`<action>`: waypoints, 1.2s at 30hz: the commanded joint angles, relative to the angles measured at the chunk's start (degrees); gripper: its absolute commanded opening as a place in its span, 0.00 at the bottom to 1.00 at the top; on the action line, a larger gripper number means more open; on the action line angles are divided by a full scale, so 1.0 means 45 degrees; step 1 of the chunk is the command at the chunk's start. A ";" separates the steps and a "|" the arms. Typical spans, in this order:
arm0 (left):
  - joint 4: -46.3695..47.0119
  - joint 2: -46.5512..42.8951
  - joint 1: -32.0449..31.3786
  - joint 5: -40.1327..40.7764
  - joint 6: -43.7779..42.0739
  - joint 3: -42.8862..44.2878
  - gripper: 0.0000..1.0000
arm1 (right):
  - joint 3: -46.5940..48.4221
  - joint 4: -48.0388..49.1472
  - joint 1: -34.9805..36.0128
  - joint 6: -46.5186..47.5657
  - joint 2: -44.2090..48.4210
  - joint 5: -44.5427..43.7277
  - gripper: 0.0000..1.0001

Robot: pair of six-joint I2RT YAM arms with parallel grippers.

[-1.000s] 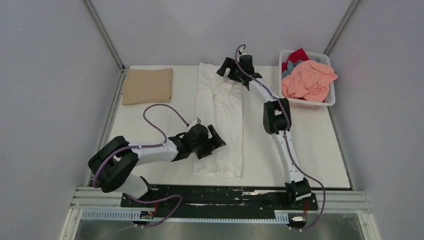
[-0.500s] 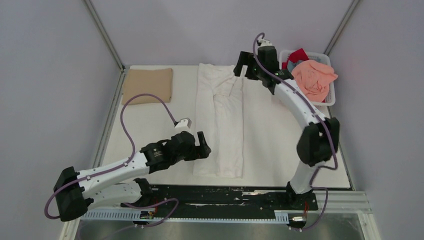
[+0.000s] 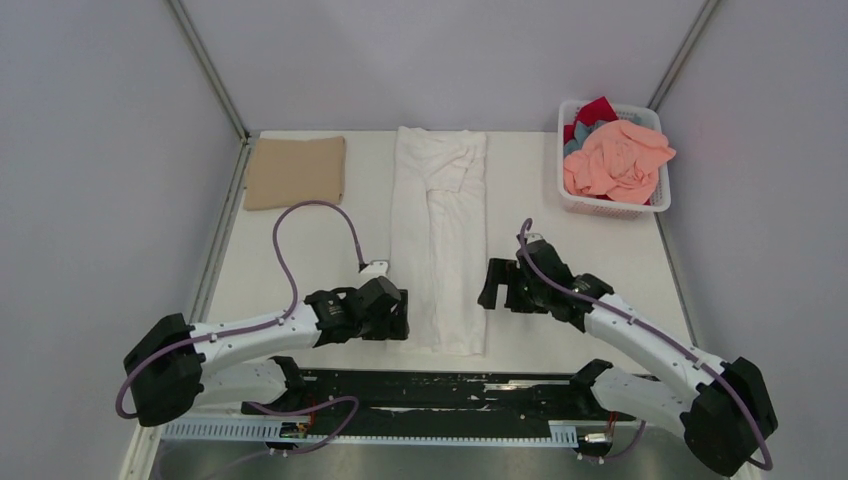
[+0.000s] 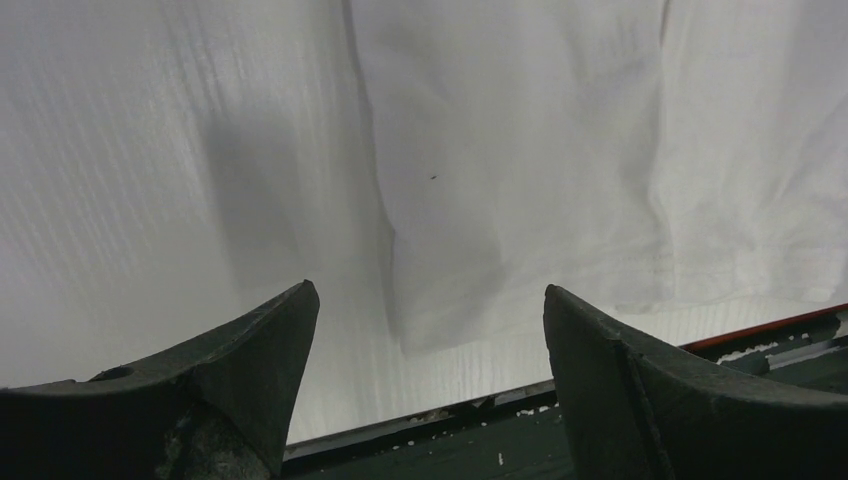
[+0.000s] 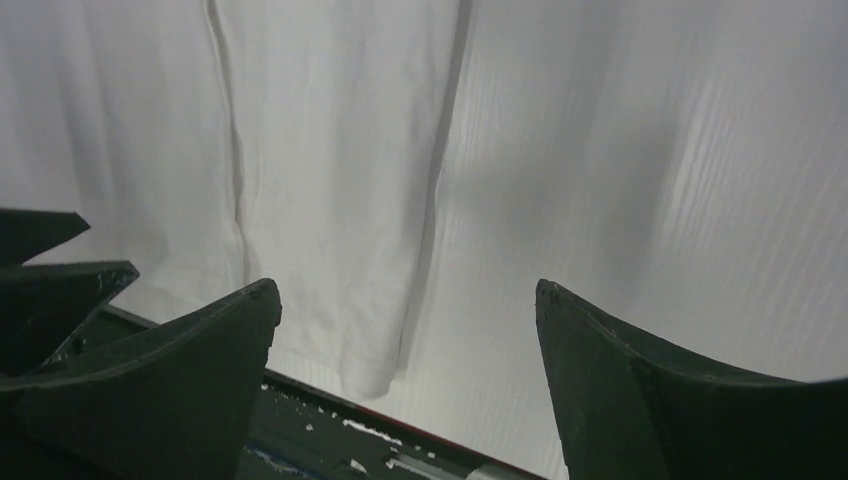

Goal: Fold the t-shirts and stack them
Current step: Grab the bottom of the folded rectangular tshirt with both arms

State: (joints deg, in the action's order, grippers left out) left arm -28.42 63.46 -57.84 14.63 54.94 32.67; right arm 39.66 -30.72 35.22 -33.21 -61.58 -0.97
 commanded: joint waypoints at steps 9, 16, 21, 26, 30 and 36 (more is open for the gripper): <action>0.1047 0.1625 -0.0031 -0.1635 0.0065 -0.0521 0.48 | -0.2674 0.0396 0.2676 -0.3942 0.1129 0.2469 0.75; 0.0529 0.1186 -0.0032 -0.1314 0.0500 -0.0997 0.18 | -0.3038 0.0635 0.3497 -0.4714 0.0466 0.1700 0.60; 0.0879 0.0984 -0.0023 -0.1560 0.0530 -0.1349 0.00 | -0.3501 0.1562 0.3695 -0.5119 0.0235 0.1406 0.54; 0.1001 0.0930 -0.0032 -0.1589 0.0650 -0.1667 0.00 | -0.3800 0.2001 0.3755 -0.5216 0.0111 0.1296 0.40; 0.0647 0.0359 -0.0017 -0.1509 0.0786 -0.1887 0.00 | -0.4479 0.2188 0.3948 -0.5272 0.0314 0.1497 0.01; 0.0048 -0.1470 -0.0032 -0.1741 0.0855 -0.2829 0.00 | -0.6035 0.2172 0.4306 -0.6020 0.2633 0.2390 0.00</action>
State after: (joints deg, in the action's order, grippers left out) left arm -21.85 60.80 -57.67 8.82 58.06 24.12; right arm 16.80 -18.74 53.56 -58.19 -54.59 8.12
